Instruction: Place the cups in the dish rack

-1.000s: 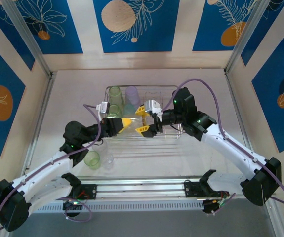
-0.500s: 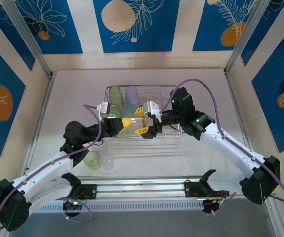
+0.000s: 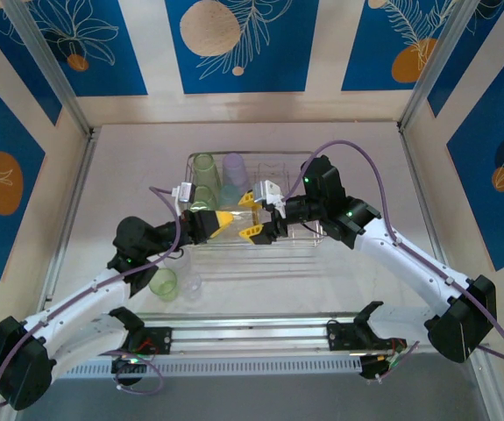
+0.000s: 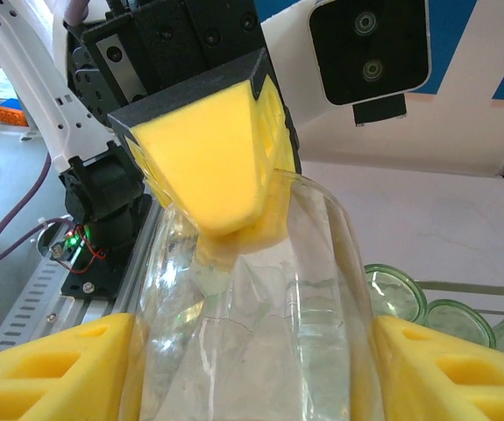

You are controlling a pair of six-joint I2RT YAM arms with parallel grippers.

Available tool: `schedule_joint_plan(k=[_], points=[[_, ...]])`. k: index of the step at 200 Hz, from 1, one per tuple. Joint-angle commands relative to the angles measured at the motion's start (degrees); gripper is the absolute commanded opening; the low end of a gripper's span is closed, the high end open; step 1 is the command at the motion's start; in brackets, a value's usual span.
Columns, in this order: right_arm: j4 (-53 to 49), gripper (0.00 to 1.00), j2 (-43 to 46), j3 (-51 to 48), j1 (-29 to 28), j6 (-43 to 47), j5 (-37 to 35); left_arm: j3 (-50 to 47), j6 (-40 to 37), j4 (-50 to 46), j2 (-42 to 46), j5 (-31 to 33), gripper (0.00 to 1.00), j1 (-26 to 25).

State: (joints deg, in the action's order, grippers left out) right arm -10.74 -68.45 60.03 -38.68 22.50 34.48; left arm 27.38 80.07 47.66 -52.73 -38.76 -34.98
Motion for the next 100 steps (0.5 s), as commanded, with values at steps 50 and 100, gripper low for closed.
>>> schedule_joint_plan(k=[50, 100], points=[[-0.41, 0.71, 0.37, -2.89, -1.5, 3.24, -0.12, 0.36, 1.38, 7.89, -0.58, 1.4, 0.0, 0.27], [-0.61, 0.72, 2.17, -4.34, 0.81, 2.21, 1.39, 0.39, 1.07, 7.41, 0.06, 1.41, 0.0, 0.28]])
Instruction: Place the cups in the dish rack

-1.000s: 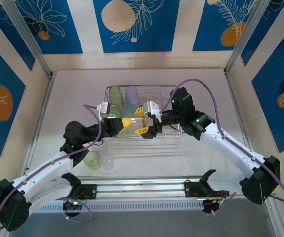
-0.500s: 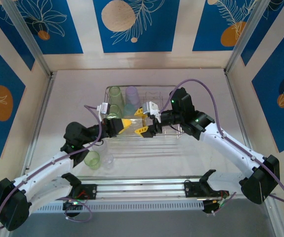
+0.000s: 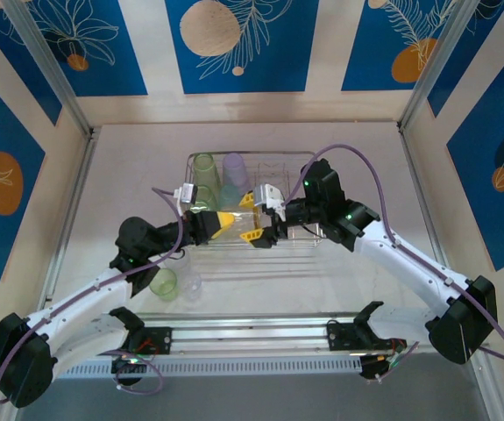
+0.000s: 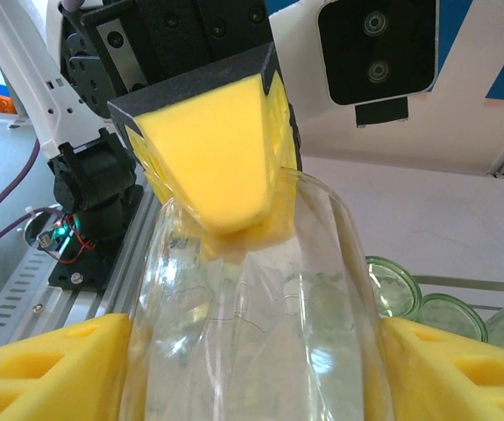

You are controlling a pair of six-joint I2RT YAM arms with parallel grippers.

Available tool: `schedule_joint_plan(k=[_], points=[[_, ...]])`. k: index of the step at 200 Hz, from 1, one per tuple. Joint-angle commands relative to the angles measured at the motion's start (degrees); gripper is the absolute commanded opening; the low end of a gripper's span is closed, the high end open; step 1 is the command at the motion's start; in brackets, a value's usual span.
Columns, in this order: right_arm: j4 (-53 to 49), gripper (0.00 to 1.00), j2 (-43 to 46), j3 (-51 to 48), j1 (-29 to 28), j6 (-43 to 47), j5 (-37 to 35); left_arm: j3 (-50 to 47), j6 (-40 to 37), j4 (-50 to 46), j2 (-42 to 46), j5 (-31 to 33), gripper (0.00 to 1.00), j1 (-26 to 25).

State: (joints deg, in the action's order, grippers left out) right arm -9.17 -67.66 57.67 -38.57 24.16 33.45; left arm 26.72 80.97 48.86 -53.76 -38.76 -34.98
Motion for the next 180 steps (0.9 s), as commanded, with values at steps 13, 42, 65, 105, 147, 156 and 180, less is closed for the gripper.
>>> schedule_joint_plan(k=[13, 42, 65, 105, 147, 156, 180], points=[[-2.23, 0.72, 1.9, -2.21, 1.5, -0.13, 3.76, 1.05, -0.01, 6.07, 1.02, 1.5, 0.0, 0.26], [-4.01, 0.71, 1.68, -1.63, 2.22, -0.56, 5.27, 1.05, 0.18, 6.76, 0.78, 1.75, 0.0, 0.27], [-4.72, 0.67, 1.13, -1.29, 2.58, -0.78, 6.77, 0.92, 0.24, 6.53, 0.62, 1.66, 0.0, 0.27], [-5.13, 0.55, 0.86, -0.64, 2.53, -0.46, 7.33, 0.87, -0.64, 4.83, 0.71, 1.84, 0.0, 0.27], [-10.85, 0.12, -0.57, 2.32, 2.75, 1.35, 5.91, 0.7, -2.34, 2.24, 1.0, 2.58, 0.28, 0.27], [-12.15, 0.09, -1.02, 2.98, 3.01, 1.32, 6.09, 0.7, -3.09, 1.2, 1.06, 2.75, 0.4, 0.28], [-14.42, 0.0, -1.69, 4.32, 3.94, 0.59, 5.62, 0.31, -4.91, -2.52, 1.79, 3.76, 0.85, 0.31]])
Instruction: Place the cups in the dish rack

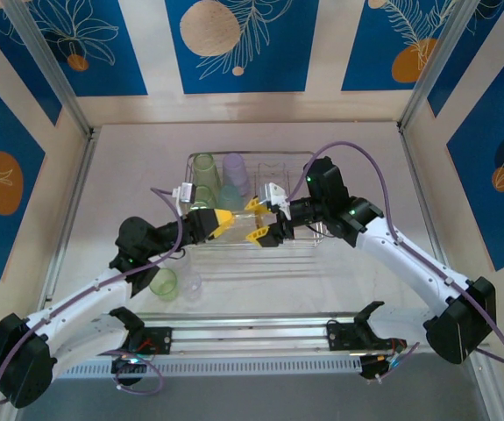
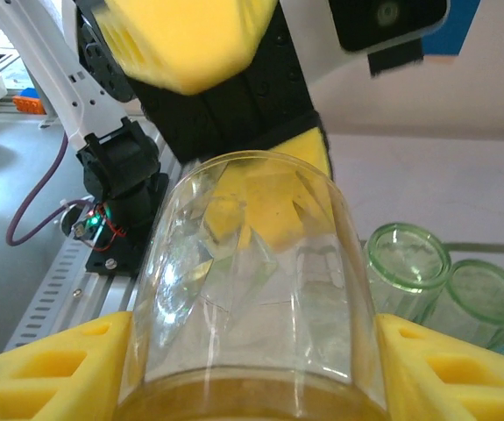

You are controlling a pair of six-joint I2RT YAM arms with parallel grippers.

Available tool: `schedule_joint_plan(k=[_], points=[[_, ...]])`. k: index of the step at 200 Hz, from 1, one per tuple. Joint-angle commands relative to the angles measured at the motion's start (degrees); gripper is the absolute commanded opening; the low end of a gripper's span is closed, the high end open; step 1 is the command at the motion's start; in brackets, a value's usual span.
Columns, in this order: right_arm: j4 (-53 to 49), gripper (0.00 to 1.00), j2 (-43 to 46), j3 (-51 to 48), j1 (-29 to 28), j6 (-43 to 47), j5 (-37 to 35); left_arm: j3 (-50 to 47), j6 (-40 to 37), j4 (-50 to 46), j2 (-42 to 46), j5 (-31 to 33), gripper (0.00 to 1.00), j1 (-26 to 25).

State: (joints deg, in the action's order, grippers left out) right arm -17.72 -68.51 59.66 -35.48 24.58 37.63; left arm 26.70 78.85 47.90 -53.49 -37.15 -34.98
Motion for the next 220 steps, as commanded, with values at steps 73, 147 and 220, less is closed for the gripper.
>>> schedule_joint_plan(k=[73, 147, 220], points=[[-14.48, 0.0, -6.23, 11.05, 12.3, -27.33, -11.64, 15.91, -36.6, -69.71, 11.46, 27.41, 1.0, 0.79], [-32.8, 0.0, -24.49, 29.33, 16.39, -40.09, -33.09, 21.75, -48.24, -86.89, 13.24, 44.29, 1.0, 0.79], [-42.32, 0.0, -39.0, 46.66, 16.45, -42.24, -49.71, 19.93, -49.49, -86.7, 14.52, 45.5, 1.0, 0.8]])
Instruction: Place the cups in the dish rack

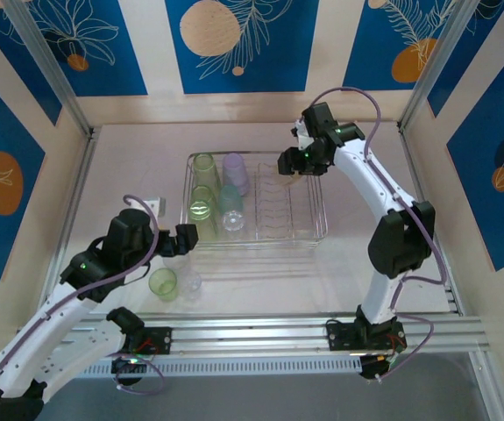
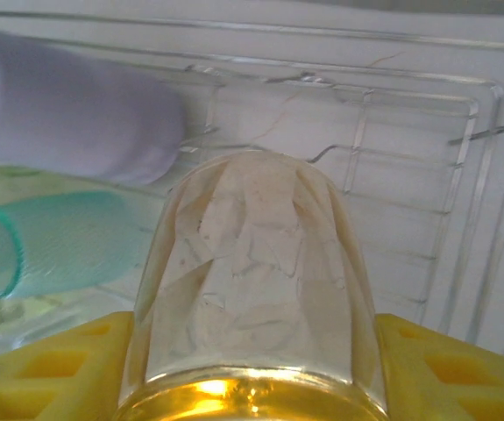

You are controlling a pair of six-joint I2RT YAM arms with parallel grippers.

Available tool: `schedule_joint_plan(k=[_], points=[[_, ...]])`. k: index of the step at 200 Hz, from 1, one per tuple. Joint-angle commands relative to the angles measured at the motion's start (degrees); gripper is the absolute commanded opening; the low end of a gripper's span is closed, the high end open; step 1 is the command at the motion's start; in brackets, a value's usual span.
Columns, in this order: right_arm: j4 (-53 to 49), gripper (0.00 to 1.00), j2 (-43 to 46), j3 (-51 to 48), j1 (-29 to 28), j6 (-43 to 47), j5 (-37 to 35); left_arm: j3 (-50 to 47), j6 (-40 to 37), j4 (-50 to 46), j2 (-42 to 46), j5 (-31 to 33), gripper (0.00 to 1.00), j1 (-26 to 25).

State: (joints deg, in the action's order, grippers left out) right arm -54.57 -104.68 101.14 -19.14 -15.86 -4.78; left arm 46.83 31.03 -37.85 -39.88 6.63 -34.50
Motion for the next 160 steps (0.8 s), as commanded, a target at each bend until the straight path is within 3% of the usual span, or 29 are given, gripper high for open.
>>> schedule_joint_plan(k=[1, 73, 160], points=[[-5.64, 0.0, -3.12, 5.41, 0.04, -1.81, -7.55, -0.22, -1.71, -0.94, 0.93, 1.72, 1.0, 0.36], [-11.03, 0.0, -12.73, 14.8, -0.82, 2.95, -14.72, -1.61, -2.24, -1.71, 2.8, 2.86, 1.0, 0.36], [-12.03, 0.03, -18.47, 17.92, 0.33, 7.61, -14.01, -2.97, -1.58, -1.42, 3.58, 3.06, 1.0, 0.31]])
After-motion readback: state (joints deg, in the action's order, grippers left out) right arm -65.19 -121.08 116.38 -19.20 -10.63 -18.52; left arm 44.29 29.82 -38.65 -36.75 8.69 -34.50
